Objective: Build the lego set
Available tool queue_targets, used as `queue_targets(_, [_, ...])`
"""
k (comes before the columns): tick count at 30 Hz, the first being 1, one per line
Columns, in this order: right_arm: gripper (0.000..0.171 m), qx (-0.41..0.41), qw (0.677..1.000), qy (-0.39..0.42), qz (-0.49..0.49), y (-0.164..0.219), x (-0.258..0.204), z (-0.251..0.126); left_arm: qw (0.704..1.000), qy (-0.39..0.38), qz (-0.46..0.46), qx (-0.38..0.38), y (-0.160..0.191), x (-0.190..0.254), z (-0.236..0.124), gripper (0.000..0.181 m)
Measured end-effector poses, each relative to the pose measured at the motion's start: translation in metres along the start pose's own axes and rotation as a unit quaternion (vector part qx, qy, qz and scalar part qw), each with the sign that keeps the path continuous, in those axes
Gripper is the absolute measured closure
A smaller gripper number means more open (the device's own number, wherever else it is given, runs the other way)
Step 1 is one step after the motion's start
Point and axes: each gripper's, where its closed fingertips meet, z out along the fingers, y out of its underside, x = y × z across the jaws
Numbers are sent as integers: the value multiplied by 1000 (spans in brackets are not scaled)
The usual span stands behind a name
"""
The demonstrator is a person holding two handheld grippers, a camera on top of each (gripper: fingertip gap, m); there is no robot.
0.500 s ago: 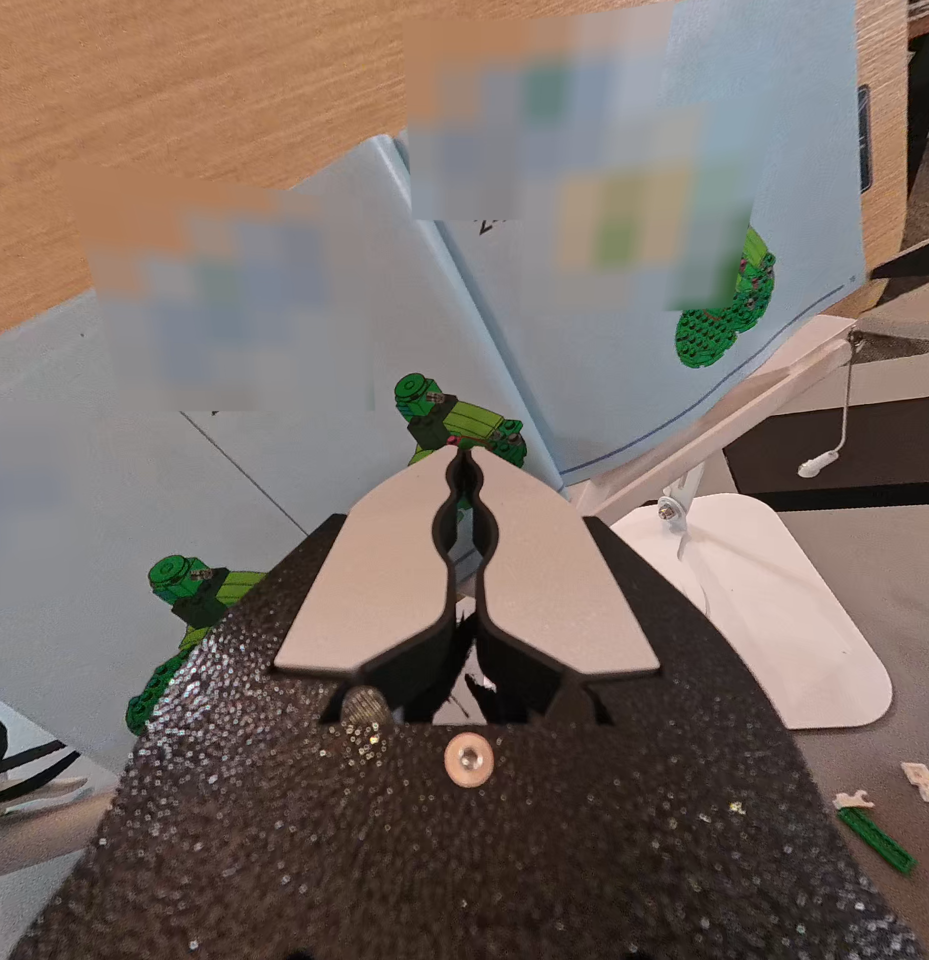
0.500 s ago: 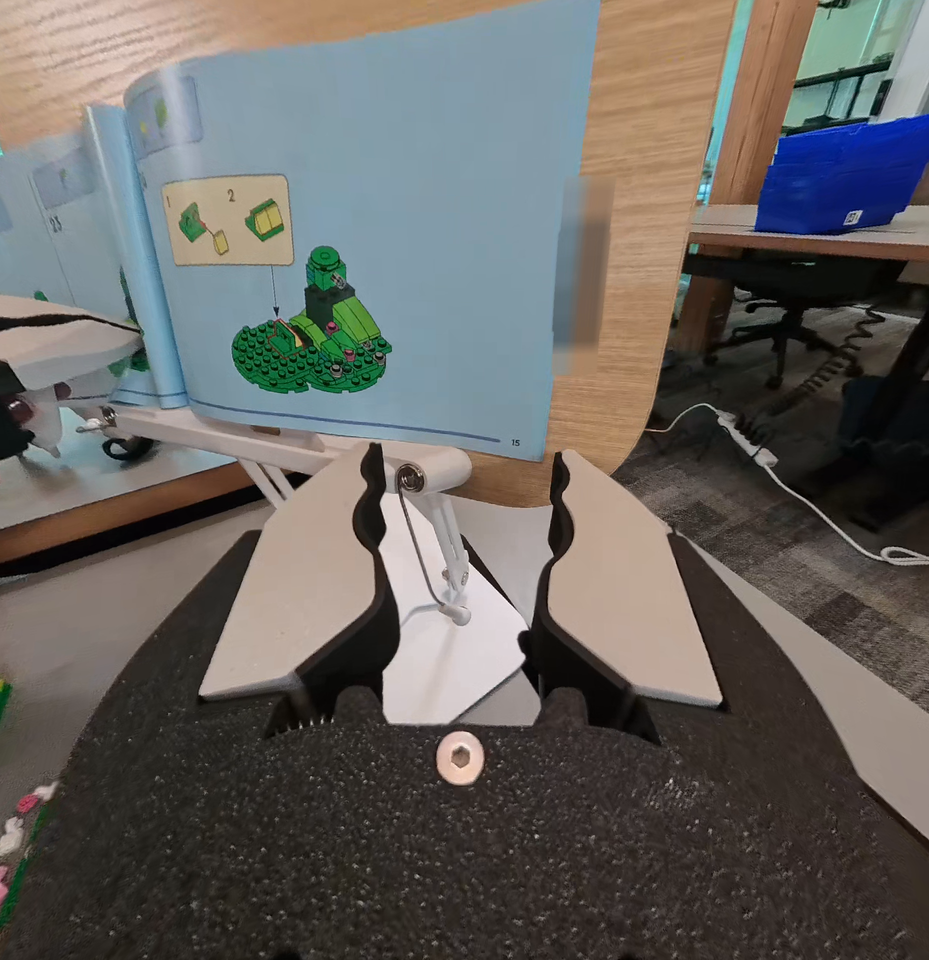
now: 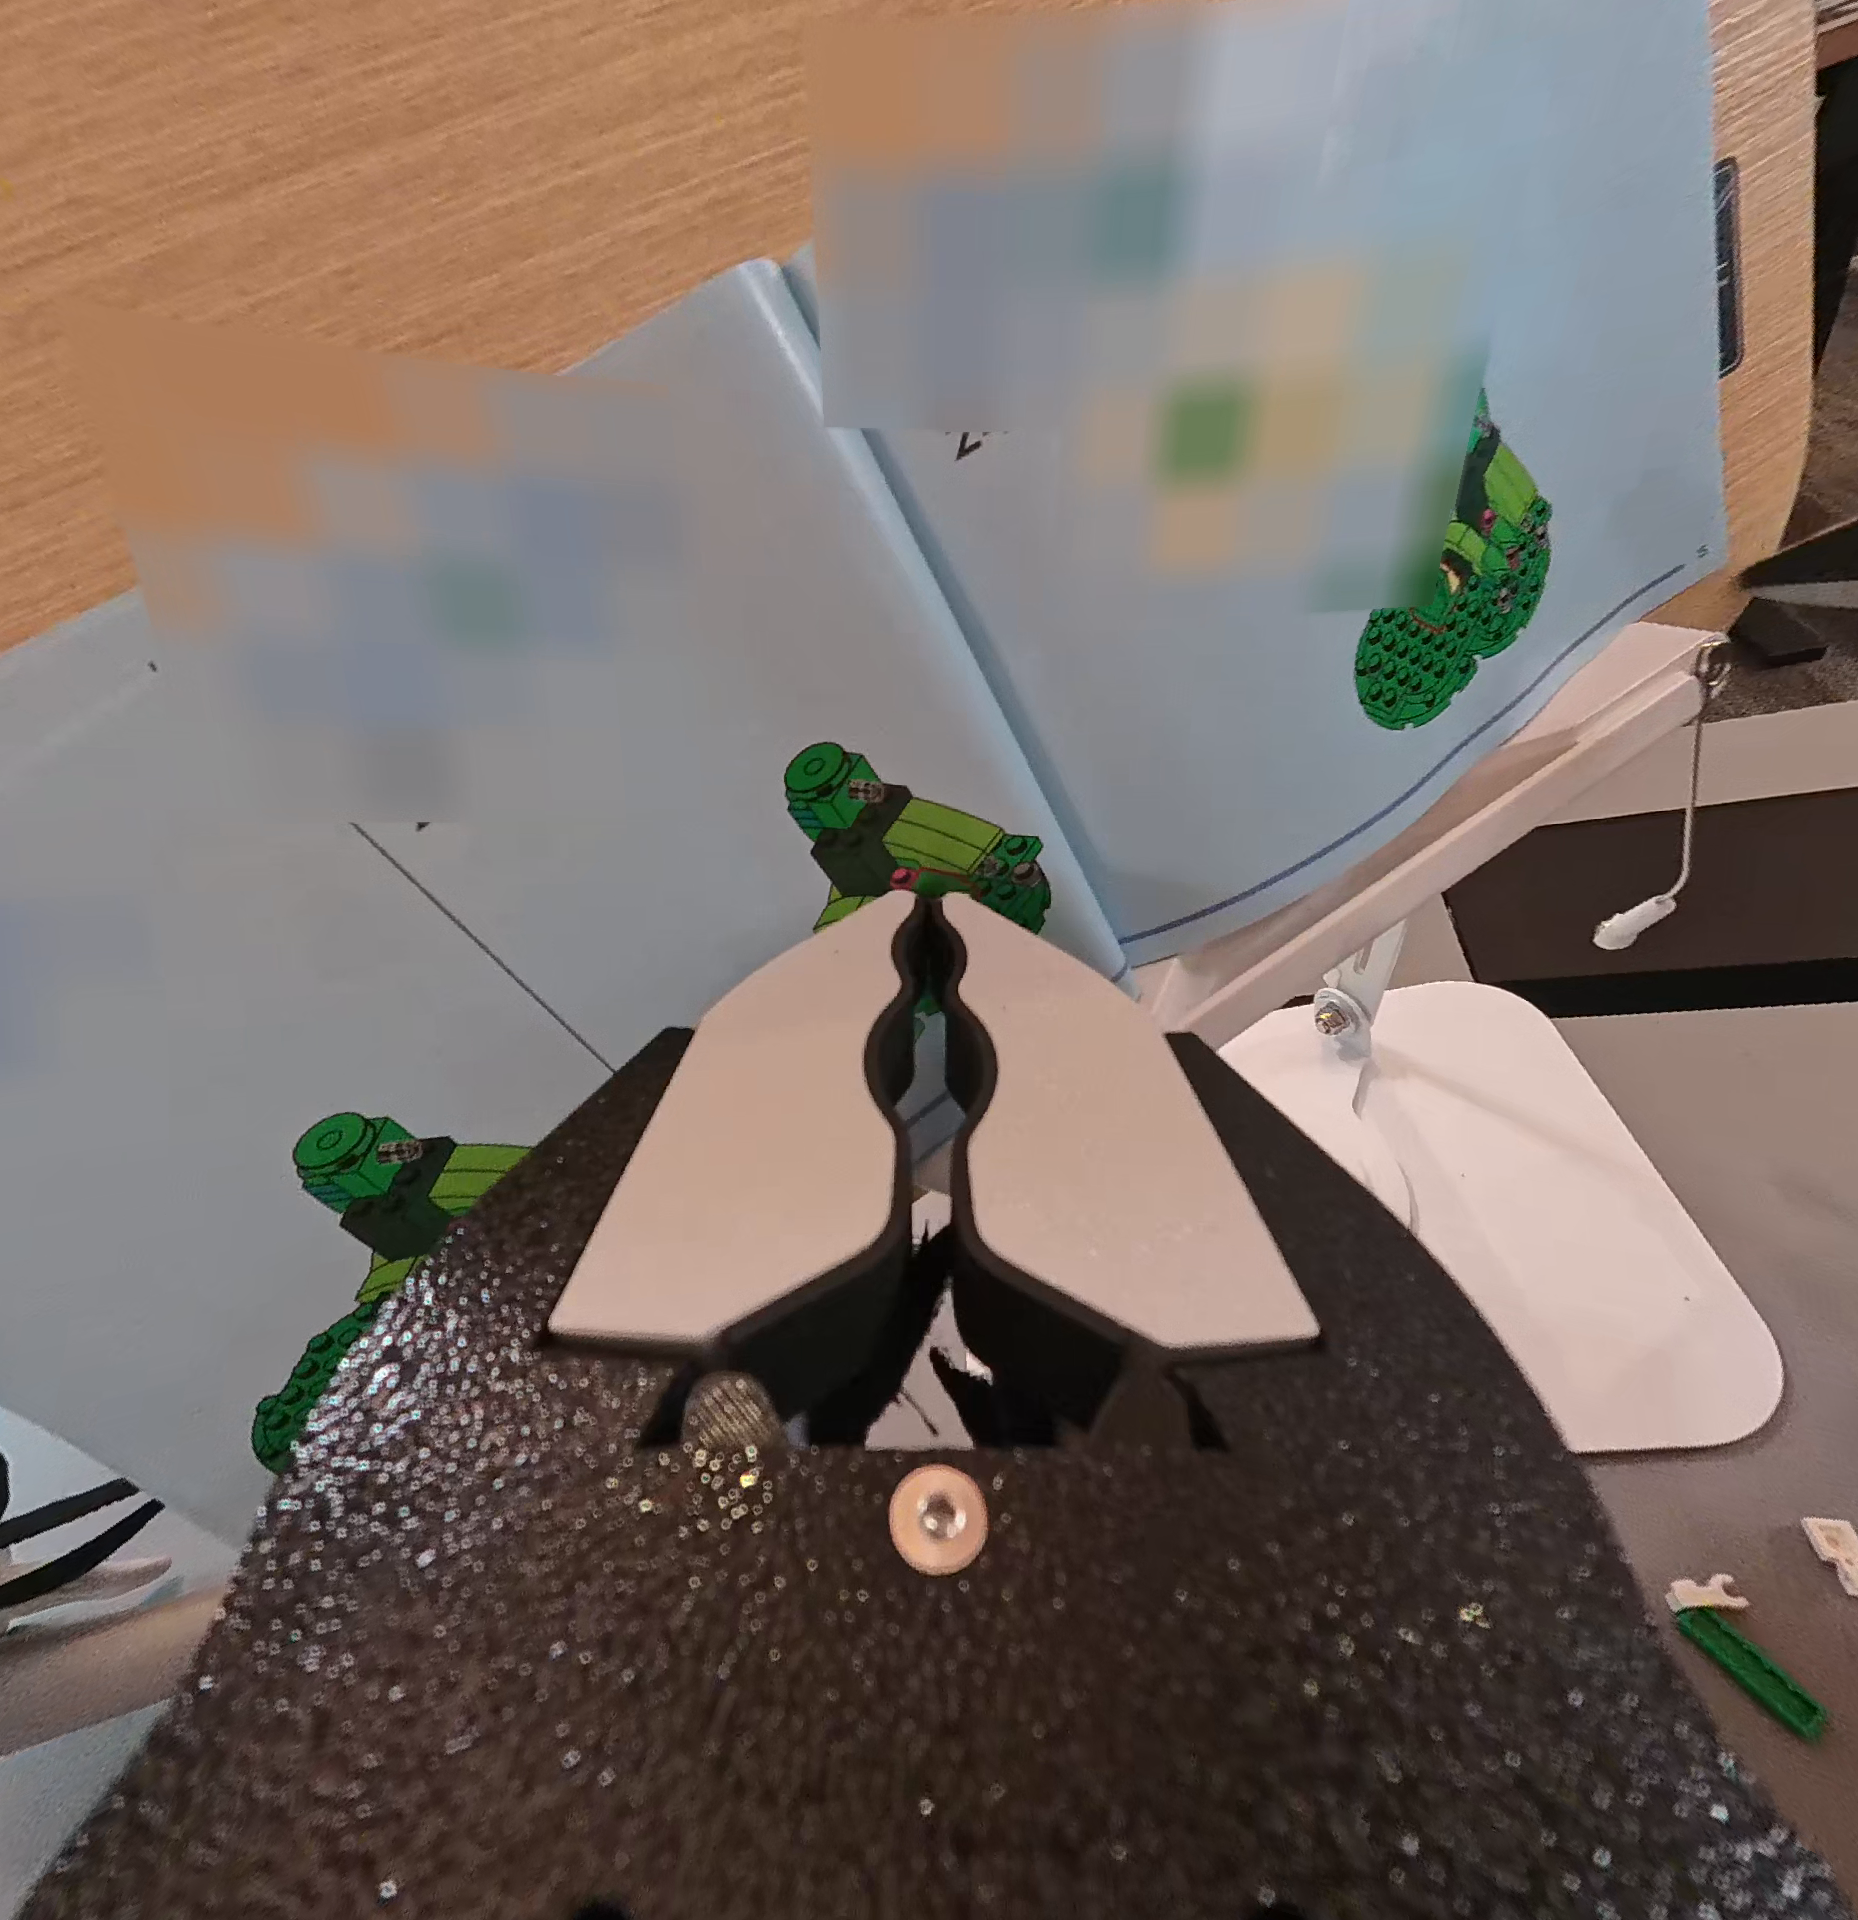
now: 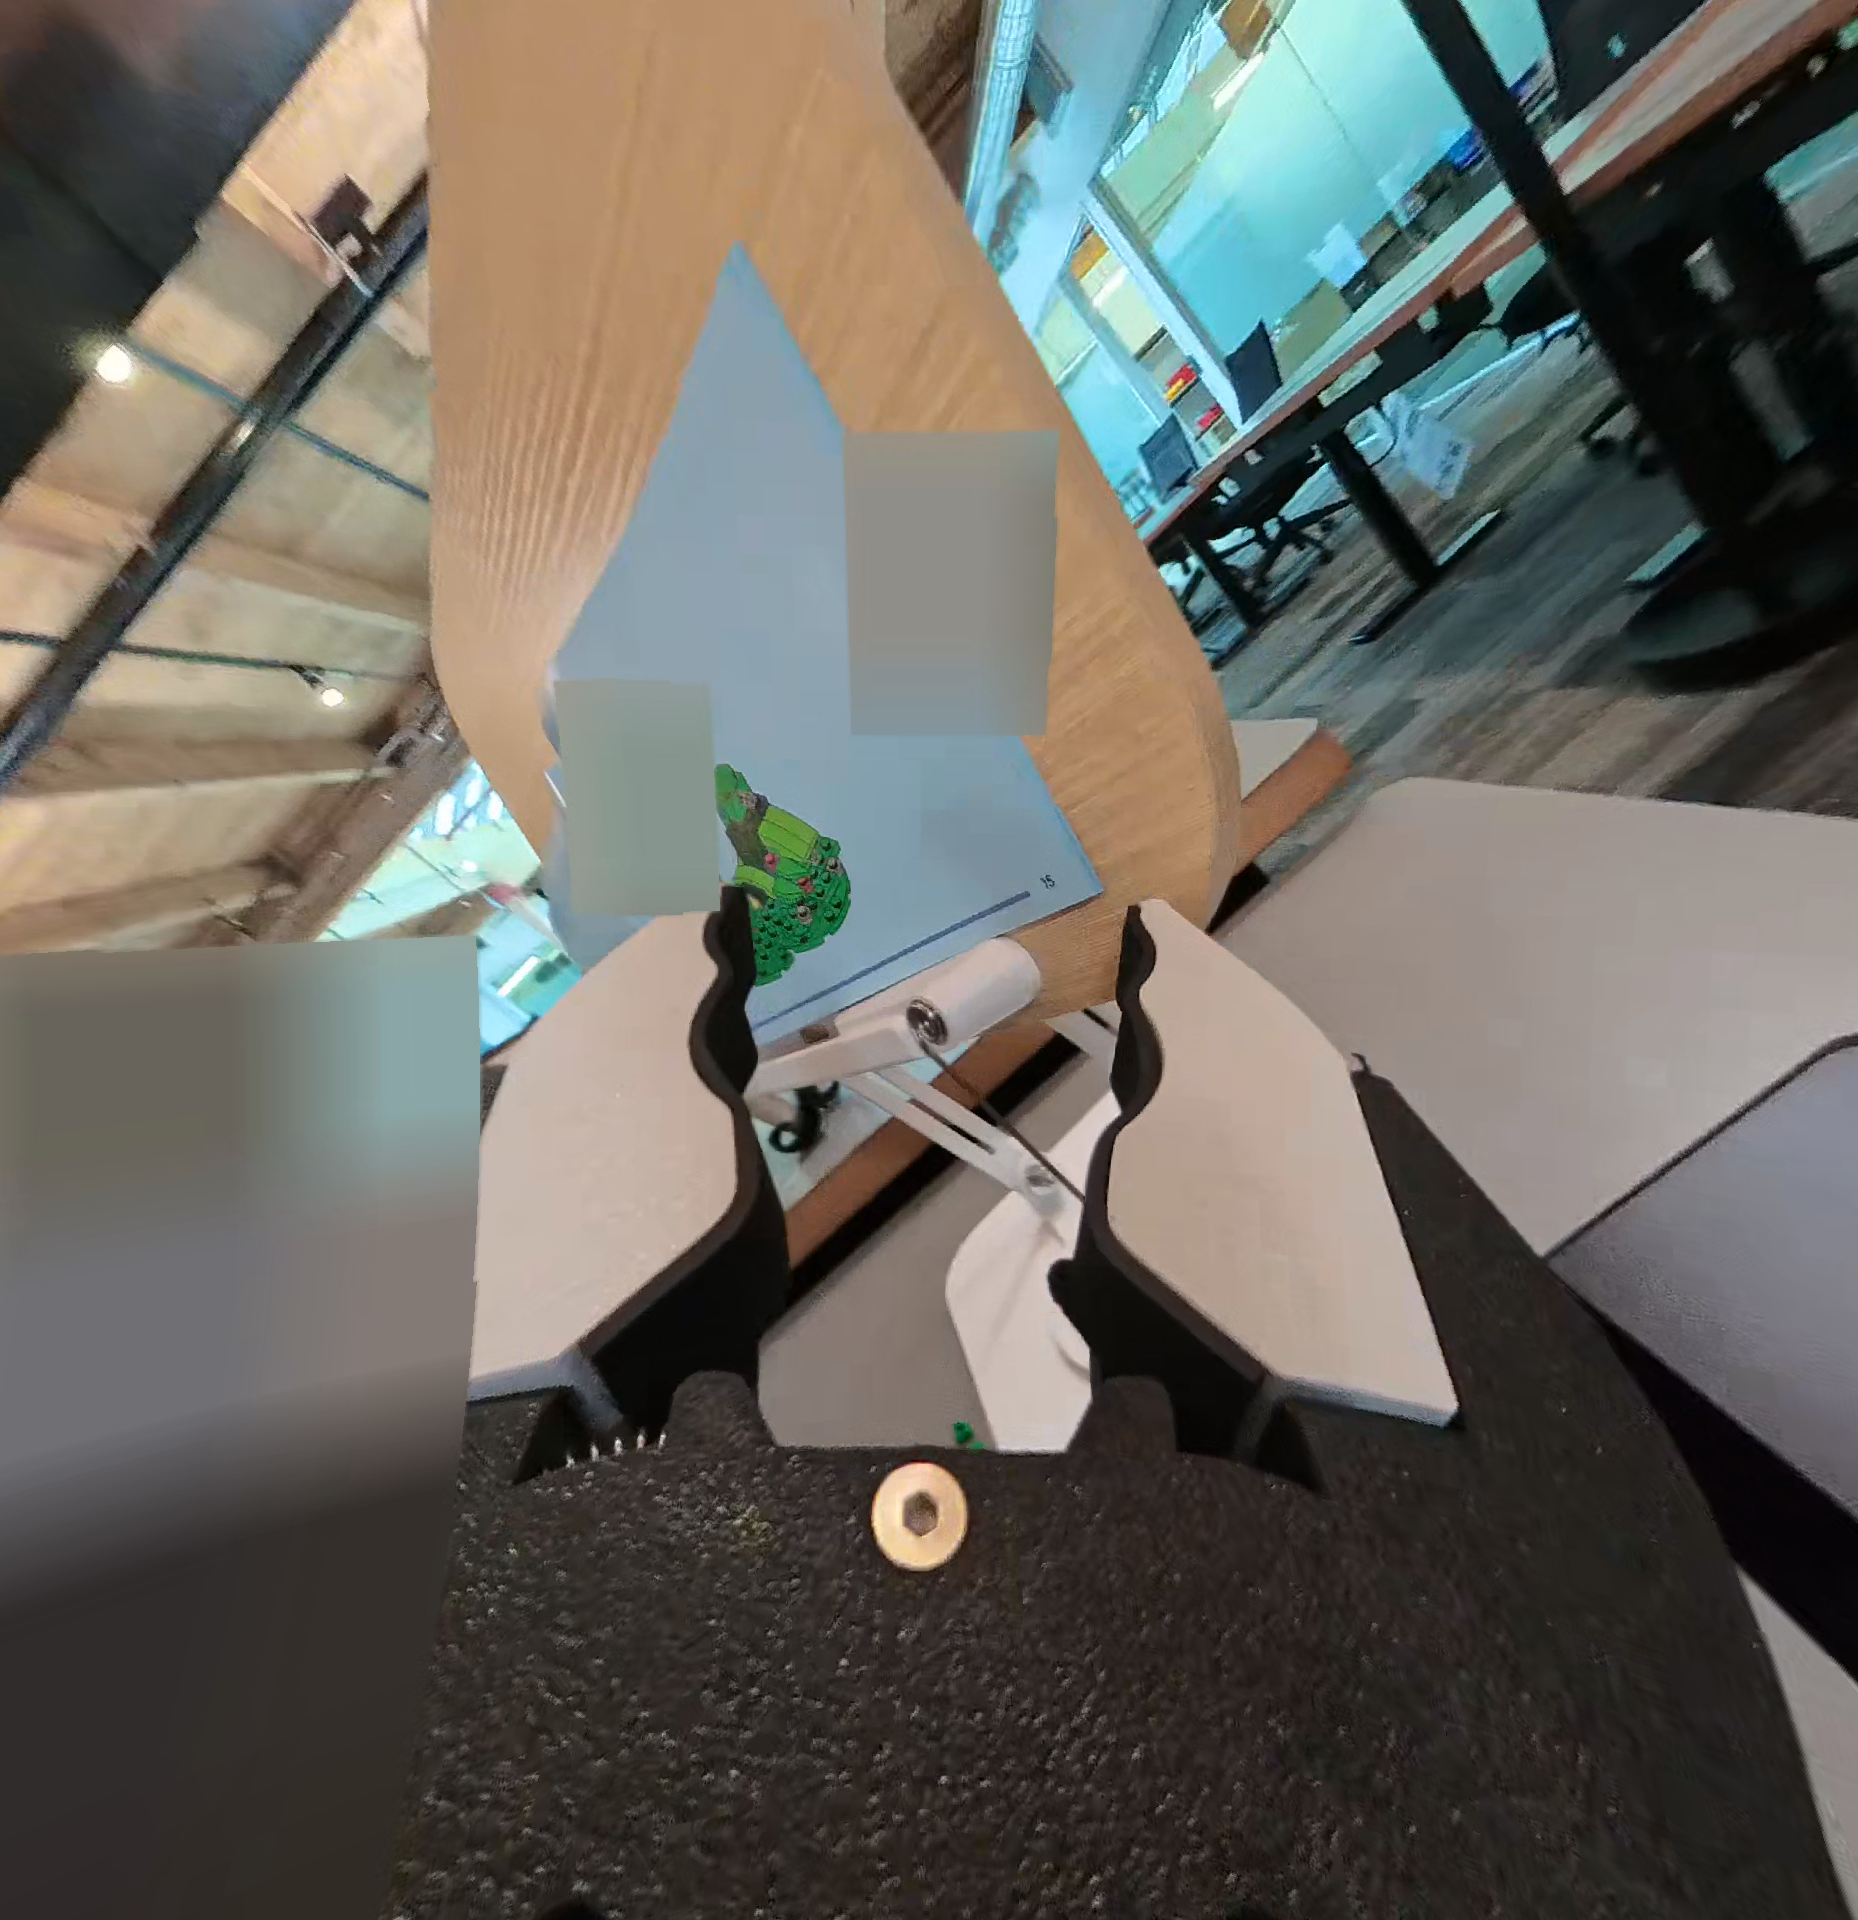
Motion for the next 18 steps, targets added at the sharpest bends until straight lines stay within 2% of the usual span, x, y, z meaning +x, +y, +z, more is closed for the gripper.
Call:
queue_targets(6, [98,-2,999,-19,37,2,-8,4,1000,3,0,0,0,0,0,181])
queue_targets(13, [89,-6,999,0,41,3,-13,8,1000,4,2,-1,0,0,0,181])
queue_targets(18, [74,-6,998,7,58,1,-21,12,1000,4,7,-2,1,1,-1,181])
